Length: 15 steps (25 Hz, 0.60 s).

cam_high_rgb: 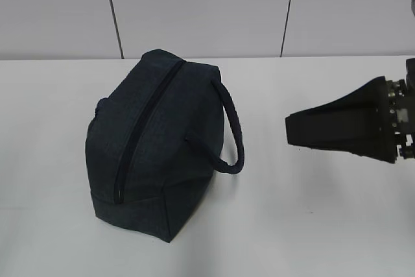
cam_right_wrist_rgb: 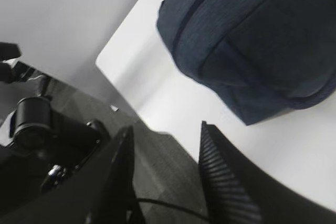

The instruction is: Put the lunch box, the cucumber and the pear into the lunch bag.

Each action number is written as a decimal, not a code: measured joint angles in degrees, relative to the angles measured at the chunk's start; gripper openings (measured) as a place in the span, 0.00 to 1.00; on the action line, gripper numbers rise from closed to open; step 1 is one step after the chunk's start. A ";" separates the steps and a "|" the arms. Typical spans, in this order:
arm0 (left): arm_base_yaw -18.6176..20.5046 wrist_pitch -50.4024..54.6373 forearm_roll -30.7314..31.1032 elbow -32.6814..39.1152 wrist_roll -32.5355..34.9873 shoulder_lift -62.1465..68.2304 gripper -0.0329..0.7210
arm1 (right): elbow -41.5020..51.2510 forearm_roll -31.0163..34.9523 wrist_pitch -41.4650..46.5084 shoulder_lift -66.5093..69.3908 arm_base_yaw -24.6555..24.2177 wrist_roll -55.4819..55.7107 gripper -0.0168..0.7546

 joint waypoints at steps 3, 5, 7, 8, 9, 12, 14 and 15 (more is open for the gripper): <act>0.00 0.00 0.00 0.00 0.00 0.00 0.58 | 0.00 0.00 -4.95 0.00 0.00 0.79 0.45; 0.00 0.00 0.00 0.00 0.00 0.00 0.58 | 0.09 0.00 -8.41 0.00 0.00 1.03 0.45; 0.00 0.00 0.00 0.00 0.00 0.00 0.58 | 0.82 0.00 -11.58 0.00 -0.52 1.38 0.45; 0.00 0.00 0.00 0.00 0.00 0.00 0.58 | 1.46 0.00 -12.77 0.00 -0.52 1.69 0.45; 0.00 0.00 0.00 0.00 0.00 0.00 0.58 | 2.17 0.00 -13.51 0.00 -0.43 2.40 0.45; 0.00 0.00 0.00 0.00 0.00 0.00 0.58 | 4.13 0.00 -13.81 0.00 -0.28 4.27 0.45; 0.00 0.00 0.00 0.00 0.00 0.00 0.58 | 5.46 0.00 -13.89 0.00 -0.26 5.36 0.45; 0.00 0.00 0.00 0.00 0.00 0.00 0.58 | 5.98 0.00 -13.89 0.00 -0.15 5.61 0.45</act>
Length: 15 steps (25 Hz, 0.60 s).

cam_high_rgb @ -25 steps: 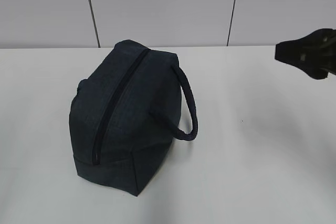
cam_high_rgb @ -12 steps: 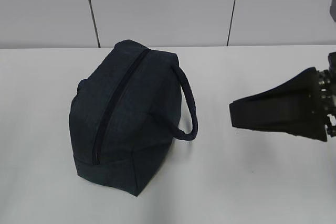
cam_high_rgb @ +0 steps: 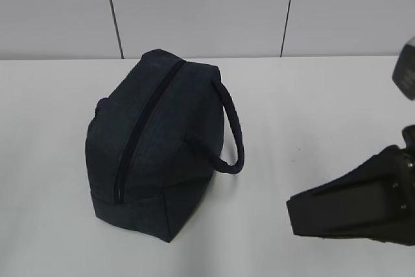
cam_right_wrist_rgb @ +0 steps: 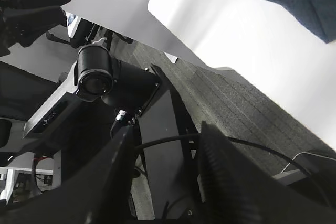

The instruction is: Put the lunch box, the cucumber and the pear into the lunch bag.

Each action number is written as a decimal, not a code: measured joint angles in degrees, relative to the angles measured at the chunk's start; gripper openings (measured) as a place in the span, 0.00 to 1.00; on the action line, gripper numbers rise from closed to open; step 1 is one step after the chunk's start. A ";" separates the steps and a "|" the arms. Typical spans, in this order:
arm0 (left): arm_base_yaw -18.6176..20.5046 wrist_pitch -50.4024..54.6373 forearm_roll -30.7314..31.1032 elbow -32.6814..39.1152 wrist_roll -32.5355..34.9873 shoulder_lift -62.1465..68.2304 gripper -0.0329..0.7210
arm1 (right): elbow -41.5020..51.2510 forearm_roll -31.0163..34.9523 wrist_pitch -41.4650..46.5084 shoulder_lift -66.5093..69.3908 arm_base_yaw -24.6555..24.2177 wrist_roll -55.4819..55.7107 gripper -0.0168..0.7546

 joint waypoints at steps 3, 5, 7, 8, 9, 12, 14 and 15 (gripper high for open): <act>0.00 0.00 0.00 0.00 0.00 0.00 0.58 | 0.92 0.00 0.17 0.00 0.00 0.37 0.45; 0.00 0.00 0.00 0.00 0.00 0.00 0.58 | 0.92 0.00 2.33 0.00 0.00 0.61 0.45; 0.00 0.00 0.00 0.00 0.00 0.00 0.58 | 0.14 0.00 7.15 0.00 0.00 4.17 0.45; 0.00 0.00 0.00 0.00 0.00 0.00 0.58 | -0.47 0.00 9.20 0.00 0.00 6.57 0.45; 0.00 0.00 0.00 0.00 0.00 0.00 0.58 | -1.32 0.00 11.83 0.00 0.00 9.62 0.45; 0.00 0.00 0.00 0.00 0.00 0.00 0.58 | -2.69 0.55 16.68 0.00 0.00 18.69 0.45; 0.00 0.00 0.00 0.00 0.00 0.00 0.58 | -2.72 4.56 18.48 0.00 0.00 21.85 0.45; 0.00 0.00 0.00 0.00 0.00 0.00 0.58 | -2.72 8.14 18.78 0.00 0.00 22.91 0.45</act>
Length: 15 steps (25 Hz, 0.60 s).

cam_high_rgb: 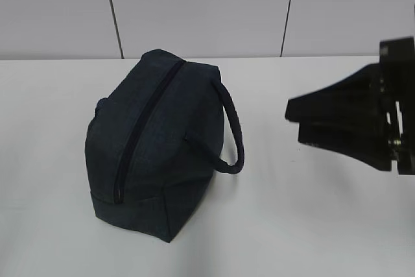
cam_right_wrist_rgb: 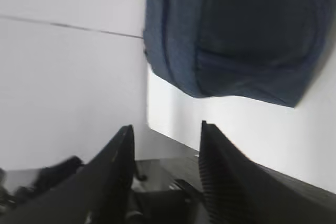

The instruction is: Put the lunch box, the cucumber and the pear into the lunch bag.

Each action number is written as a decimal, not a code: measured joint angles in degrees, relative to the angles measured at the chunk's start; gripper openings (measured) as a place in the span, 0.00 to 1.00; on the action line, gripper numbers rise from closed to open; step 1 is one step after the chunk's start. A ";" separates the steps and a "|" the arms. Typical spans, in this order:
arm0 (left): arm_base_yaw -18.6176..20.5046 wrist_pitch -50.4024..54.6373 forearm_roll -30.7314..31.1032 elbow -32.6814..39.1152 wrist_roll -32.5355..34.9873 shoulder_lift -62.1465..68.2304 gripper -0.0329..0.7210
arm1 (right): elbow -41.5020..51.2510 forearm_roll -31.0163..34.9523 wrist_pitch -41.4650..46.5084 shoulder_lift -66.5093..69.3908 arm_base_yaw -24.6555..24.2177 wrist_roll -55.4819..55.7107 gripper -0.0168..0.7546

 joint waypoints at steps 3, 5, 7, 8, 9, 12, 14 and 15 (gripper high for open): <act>0.00 0.00 0.00 0.00 0.00 0.00 0.58 | -0.22 9.27 -2.01 0.00 0.00 -2.04 0.45; 0.00 0.00 0.00 0.00 0.00 0.00 0.58 | -1.48 9.19 -6.39 0.00 0.00 -6.84 0.45; 0.00 0.00 0.00 0.00 0.00 0.00 0.58 | -4.61 2.93 -13.24 0.00 0.00 -9.64 0.45; 0.00 0.00 0.00 0.00 0.00 0.00 0.58 | -6.37 -1.42 -15.55 0.00 0.00 -10.19 0.45; 0.00 0.00 0.00 0.00 0.00 0.00 0.58 | -8.45 -5.60 -17.55 0.00 0.12 -10.45 0.45; 0.00 -0.07 -0.06 0.00 0.00 0.00 0.58 | -11.70 -8.24 -19.27 0.00 0.22 -10.56 0.45; 0.00 -0.07 -0.21 0.00 0.00 0.00 0.58 | -12.60 -8.24 -19.50 0.11 0.22 -10.79 0.45; 0.00 -0.07 -0.45 0.00 0.00 0.00 0.58 | -12.57 -8.24 -19.62 0.22 0.22 -10.83 0.45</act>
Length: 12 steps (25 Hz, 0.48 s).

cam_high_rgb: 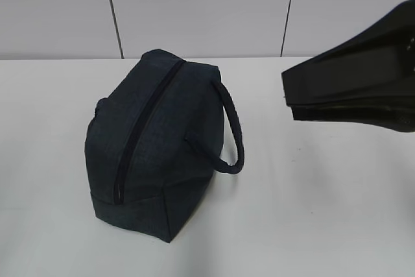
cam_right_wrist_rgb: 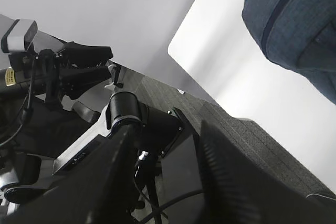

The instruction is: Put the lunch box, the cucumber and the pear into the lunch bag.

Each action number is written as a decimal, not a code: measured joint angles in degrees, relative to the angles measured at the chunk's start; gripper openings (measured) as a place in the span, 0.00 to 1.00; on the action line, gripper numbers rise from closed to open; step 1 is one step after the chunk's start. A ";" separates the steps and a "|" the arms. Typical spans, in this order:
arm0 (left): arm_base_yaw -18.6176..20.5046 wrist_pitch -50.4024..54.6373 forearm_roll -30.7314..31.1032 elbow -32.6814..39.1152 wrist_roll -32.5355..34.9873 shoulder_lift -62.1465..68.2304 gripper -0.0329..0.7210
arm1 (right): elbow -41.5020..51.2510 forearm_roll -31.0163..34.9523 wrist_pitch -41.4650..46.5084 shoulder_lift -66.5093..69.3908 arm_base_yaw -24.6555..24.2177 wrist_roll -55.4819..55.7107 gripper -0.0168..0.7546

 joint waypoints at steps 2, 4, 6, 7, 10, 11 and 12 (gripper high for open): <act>0.00 0.00 -0.20 0.00 0.00 0.00 0.58 | 0.00 0.00 0.12 0.65 0.00 0.12 0.43; 0.00 0.00 -0.20 0.00 0.00 0.00 0.58 | 0.00 0.00 2.89 0.75 0.00 0.79 0.37; 0.00 0.00 -0.24 0.00 0.00 0.00 0.58 | -0.10 0.00 7.72 0.87 0.00 3.56 0.33; 0.00 0.00 -0.31 0.00 0.00 0.00 0.58 | -0.17 0.00 9.29 0.98 0.00 4.46 0.32; 0.00 0.00 -0.31 0.00 0.00 0.00 0.58 | -0.35 2.88 14.22 1.08 0.00 9.97 0.31; 0.00 0.00 -0.31 0.00 0.00 0.00 0.58 | -0.35 5.95 15.33 1.09 0.00 10.91 0.31; 0.00 0.00 -0.31 0.00 0.00 0.00 0.58 | -0.43 11.29 16.37 1.17 0.00 11.35 0.31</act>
